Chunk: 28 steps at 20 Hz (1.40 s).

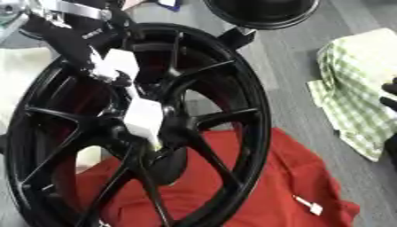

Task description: Pull the pin out of the wheel hub.

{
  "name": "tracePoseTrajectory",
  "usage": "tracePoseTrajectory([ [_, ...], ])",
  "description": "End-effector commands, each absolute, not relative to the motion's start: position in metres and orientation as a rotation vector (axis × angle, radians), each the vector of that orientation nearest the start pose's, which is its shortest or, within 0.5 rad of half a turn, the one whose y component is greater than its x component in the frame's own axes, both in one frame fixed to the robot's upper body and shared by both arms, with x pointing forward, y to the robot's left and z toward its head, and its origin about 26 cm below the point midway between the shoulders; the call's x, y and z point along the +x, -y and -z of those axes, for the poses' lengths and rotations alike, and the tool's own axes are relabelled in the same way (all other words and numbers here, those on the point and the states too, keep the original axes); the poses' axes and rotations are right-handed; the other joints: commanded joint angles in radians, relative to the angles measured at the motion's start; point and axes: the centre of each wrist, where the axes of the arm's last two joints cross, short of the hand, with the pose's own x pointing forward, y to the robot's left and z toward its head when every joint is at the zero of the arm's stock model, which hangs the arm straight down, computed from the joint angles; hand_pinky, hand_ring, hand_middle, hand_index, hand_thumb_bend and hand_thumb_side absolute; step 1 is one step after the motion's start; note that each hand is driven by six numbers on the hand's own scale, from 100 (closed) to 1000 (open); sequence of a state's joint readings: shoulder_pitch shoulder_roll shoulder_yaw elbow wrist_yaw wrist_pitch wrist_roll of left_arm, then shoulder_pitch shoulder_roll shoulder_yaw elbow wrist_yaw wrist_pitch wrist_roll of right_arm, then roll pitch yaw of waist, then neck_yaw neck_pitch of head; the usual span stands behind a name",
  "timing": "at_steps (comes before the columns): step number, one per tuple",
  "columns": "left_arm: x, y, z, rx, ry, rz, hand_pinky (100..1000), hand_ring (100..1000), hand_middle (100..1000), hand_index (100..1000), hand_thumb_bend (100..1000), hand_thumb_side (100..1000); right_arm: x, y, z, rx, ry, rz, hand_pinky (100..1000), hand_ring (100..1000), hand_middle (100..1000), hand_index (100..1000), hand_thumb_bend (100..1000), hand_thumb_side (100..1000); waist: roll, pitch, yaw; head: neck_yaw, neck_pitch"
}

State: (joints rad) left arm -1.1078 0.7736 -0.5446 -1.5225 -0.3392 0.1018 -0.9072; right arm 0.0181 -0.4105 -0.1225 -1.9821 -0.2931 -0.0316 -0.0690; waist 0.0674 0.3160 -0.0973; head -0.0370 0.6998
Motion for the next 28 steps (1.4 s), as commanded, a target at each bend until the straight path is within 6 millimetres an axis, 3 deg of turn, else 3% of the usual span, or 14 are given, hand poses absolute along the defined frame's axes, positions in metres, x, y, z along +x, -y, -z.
tracePoseTrajectory([
  [1, 0.3890, -0.2072, -0.3502, 0.610, 1.268, 1.974, 896, 923, 895, 950, 495, 509, 0.2557, 0.3331, -0.1400, -0.143, 2.033, -0.081, 890, 900, 690, 749, 100, 554, -0.003, -0.013, -0.002, 0.002, -0.017],
  [8, 0.3905, -0.2107, -0.3476, 0.630, 1.256, 1.986, 891, 921, 889, 937, 476, 493, 0.2561, 0.3319, -0.1395, -0.138, 2.030, -0.069, 889, 900, 690, 748, 100, 556, -0.004, -0.010, -0.002, -0.028, -0.051],
  [14, 0.3901, -0.2123, -0.3499, 0.625, 1.276, 1.995, 873, 900, 855, 898, 426, 472, 0.2561, 0.3313, -0.1389, -0.136, 2.025, -0.062, 889, 901, 690, 748, 100, 558, -0.004, -0.009, -0.003, -0.033, -0.056],
  [28, 0.3867, -0.2114, -0.3507, 0.642, 1.279, 2.027, 768, 712, 569, 714, 240, 305, 0.2562, 0.3309, -0.1383, -0.144, 2.015, -0.029, 888, 902, 689, 746, 100, 560, -0.006, -0.009, 0.000, -0.026, -0.055],
])
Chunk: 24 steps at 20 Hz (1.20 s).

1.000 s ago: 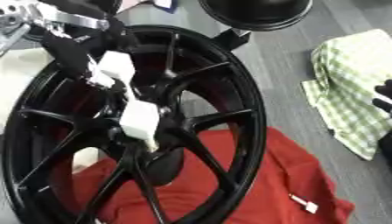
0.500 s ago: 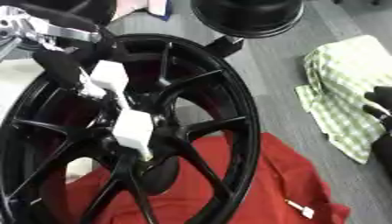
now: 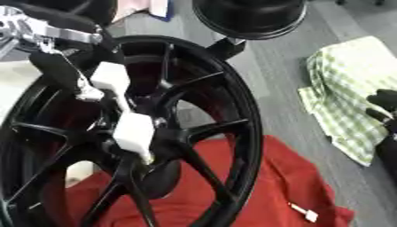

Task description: Pull the pin out of the wheel hub.

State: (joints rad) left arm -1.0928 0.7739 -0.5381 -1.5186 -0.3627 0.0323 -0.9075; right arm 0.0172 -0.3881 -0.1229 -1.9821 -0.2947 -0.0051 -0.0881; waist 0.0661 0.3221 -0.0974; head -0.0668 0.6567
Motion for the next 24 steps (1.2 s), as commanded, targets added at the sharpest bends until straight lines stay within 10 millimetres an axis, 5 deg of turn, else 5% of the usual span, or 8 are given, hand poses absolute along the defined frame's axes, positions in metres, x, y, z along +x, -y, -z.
tracePoseTrajectory([
  [1, 0.387, -0.211, -0.350, 0.642, 1.275, 2.027, 757, 684, 540, 699, 210, 299, 0.256, 0.331, -0.138, -0.145, 2.015, -0.027, 888, 902, 689, 746, 100, 561, -0.006, -0.014, 0.000, 0.004, -0.012],
  [4, 0.388, -0.211, -0.348, 0.632, 1.273, 2.026, 722, 612, 463, 624, 100, 242, 0.256, 0.331, -0.138, -0.149, 2.016, -0.018, 888, 903, 689, 746, 100, 560, -0.007, -0.014, 0.000, 0.006, -0.012],
  [10, 0.382, -0.210, -0.357, 0.610, 1.310, 1.988, 637, 514, 325, 444, 100, 101, 0.256, 0.331, -0.138, -0.149, 2.013, -0.012, 887, 903, 690, 747, 100, 560, -0.009, -0.016, 0.003, 0.005, -0.009],
  [24, 0.340, -0.222, -0.415, 0.656, 1.554, 1.821, 615, 473, 250, 344, 100, 101, 0.255, 0.333, -0.138, -0.155, 2.012, -0.009, 886, 904, 691, 747, 100, 558, -0.015, -0.025, 0.018, -0.004, -0.004],
])
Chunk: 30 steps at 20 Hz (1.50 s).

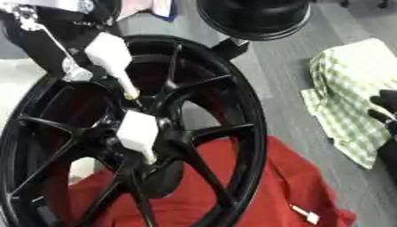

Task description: Pull the pin out of the wheel hub.

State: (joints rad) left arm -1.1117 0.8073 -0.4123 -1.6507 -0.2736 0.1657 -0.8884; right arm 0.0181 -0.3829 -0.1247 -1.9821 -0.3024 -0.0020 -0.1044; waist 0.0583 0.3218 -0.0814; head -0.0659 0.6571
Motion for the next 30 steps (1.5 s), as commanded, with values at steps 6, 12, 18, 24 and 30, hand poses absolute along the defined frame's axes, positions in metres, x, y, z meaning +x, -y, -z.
tracePoseTrajectory([
  [6, 0.323, -0.276, -0.439, 0.747, 1.670, 1.605, 615, 467, 239, 337, 100, 117, 0.253, 0.337, -0.137, -0.178, 2.018, 0.006, 886, 904, 691, 748, 100, 552, -0.014, -0.030, 0.029, -0.021, 0.005],
  [12, 0.307, -0.349, -0.423, 0.893, 1.638, 1.328, 614, 463, 234, 336, 100, 123, 0.252, 0.339, -0.137, -0.192, 2.030, 0.026, 886, 905, 692, 748, 100, 550, -0.024, -0.029, 0.049, -0.035, 0.007],
  [18, 0.306, -0.400, -0.381, 0.952, 1.525, 1.135, 616, 465, 236, 340, 100, 123, 0.252, 0.340, -0.137, -0.195, 2.041, 0.052, 885, 905, 692, 748, 100, 546, -0.042, -0.025, 0.061, -0.042, 0.006],
  [24, 0.308, -0.398, -0.334, 0.929, 1.437, 1.154, 616, 474, 247, 351, 100, 112, 0.254, 0.337, -0.138, -0.176, 2.057, 0.067, 885, 905, 693, 748, 100, 545, -0.058, -0.020, 0.053, -0.024, 0.004],
  [30, 0.308, -0.388, -0.289, 0.931, 1.366, 1.160, 625, 484, 269, 383, 100, 126, 0.255, 0.336, -0.138, -0.163, 2.065, 0.087, 885, 905, 693, 748, 100, 546, -0.065, -0.013, 0.044, -0.014, -0.001],
])
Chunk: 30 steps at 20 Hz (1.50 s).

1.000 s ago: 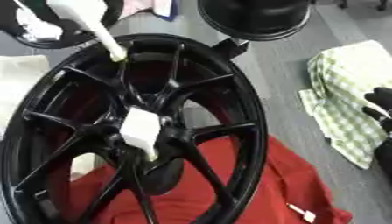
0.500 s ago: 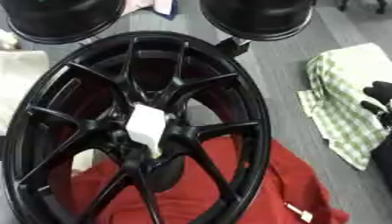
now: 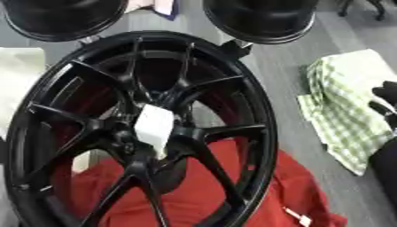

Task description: Pull the pin out of the wheel hub.

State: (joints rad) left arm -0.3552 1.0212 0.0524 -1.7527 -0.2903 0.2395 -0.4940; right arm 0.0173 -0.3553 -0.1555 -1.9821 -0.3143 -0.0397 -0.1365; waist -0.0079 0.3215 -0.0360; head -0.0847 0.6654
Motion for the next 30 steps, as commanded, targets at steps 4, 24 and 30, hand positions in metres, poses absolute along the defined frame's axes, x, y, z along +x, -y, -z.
tracePoseTrajectory([
  [4, 0.308, -0.383, -0.264, 0.897, 1.369, 1.132, 688, 565, 423, 545, 100, 119, 0.256, 0.335, -0.139, -0.155, 2.072, 0.092, 884, 905, 692, 748, 100, 544, -0.004, -0.008, -0.003, 0.015, -0.005],
  [24, 0.302, -0.373, -0.260, 0.846, 1.581, 0.941, 759, 712, 643, 738, 100, 793, 0.256, 0.335, -0.141, -0.156, 2.082, 0.096, 880, 903, 691, 746, 100, 533, -0.011, -0.012, 0.000, 0.019, -0.014],
  [30, 0.296, -0.352, -0.265, 0.640, 1.922, 0.552, 722, 635, 587, 698, 100, 795, 0.257, 0.336, -0.143, -0.159, 2.094, 0.089, 879, 903, 691, 745, 100, 527, -0.012, -0.014, 0.004, 0.021, -0.015],
])
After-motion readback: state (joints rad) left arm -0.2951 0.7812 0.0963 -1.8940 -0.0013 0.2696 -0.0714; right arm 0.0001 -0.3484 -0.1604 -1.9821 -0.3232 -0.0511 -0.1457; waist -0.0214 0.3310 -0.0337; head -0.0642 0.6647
